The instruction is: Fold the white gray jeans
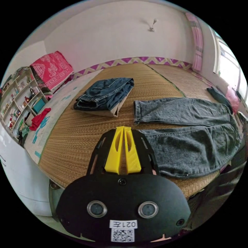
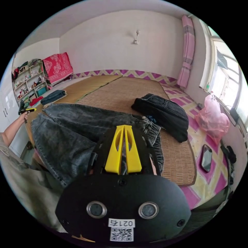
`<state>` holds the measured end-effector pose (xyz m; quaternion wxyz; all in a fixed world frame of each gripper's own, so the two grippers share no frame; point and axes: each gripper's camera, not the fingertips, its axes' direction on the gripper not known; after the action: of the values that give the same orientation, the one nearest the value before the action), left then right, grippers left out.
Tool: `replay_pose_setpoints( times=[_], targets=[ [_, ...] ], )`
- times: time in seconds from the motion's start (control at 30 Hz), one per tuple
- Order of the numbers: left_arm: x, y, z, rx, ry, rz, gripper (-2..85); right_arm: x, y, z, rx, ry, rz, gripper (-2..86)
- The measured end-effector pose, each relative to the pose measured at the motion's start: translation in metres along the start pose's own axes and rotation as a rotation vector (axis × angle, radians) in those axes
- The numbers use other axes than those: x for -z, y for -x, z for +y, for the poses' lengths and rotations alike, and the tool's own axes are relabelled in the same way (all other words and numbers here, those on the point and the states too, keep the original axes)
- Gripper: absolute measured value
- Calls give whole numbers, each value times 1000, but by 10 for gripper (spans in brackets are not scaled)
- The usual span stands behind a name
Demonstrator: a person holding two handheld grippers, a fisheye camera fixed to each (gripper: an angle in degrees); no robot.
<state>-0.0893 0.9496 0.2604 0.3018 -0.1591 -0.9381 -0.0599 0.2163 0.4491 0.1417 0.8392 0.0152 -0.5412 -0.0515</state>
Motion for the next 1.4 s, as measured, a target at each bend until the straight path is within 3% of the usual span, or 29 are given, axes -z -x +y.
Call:
replay_pose_setpoints(
  times=[0.17, 0.27, 0.33, 0.4, 0.6, 0.7, 0.87, 1.03, 1.23, 1.4],
  targets=[
    [-51, -32, -54, -14, 43, 47, -9, 32, 5, 40, -77, -37, -133, 26],
    [-103, -48, -91, -44, 111, 196, -10, 39, 11, 61, -98, -3, -171, 40],
    [-154, -60, -104, -104, 240, 82, -10, 43, 16, 73, -106, 29, -165, 46],
    [-165, -45, -106, -72, 191, -11, -9, 47, 23, 84, -110, 51, -162, 51],
    [-175, 2, -98, -14, 188, 65, -9, 51, 39, 110, -110, 75, -155, 59],
    [-139, 35, -63, 80, 116, -5, -9, 45, 34, 114, -116, 72, -227, 58],
    [-45, 84, 30, 175, 25, 37, -9, 45, 0, 133, -202, 26, -290, 50],
    [23, 102, 180, 438, -31, 304, 2, 57, -34, 166, -353, -65, -239, 33],
    [10, 86, 323, 727, -26, 580, 77, 62, -70, 220, -567, -88, -260, 27],
    [-30, 94, 368, 859, -30, 601, 91, 52, -102, 269, -764, -86, -342, 52]
  ],
)
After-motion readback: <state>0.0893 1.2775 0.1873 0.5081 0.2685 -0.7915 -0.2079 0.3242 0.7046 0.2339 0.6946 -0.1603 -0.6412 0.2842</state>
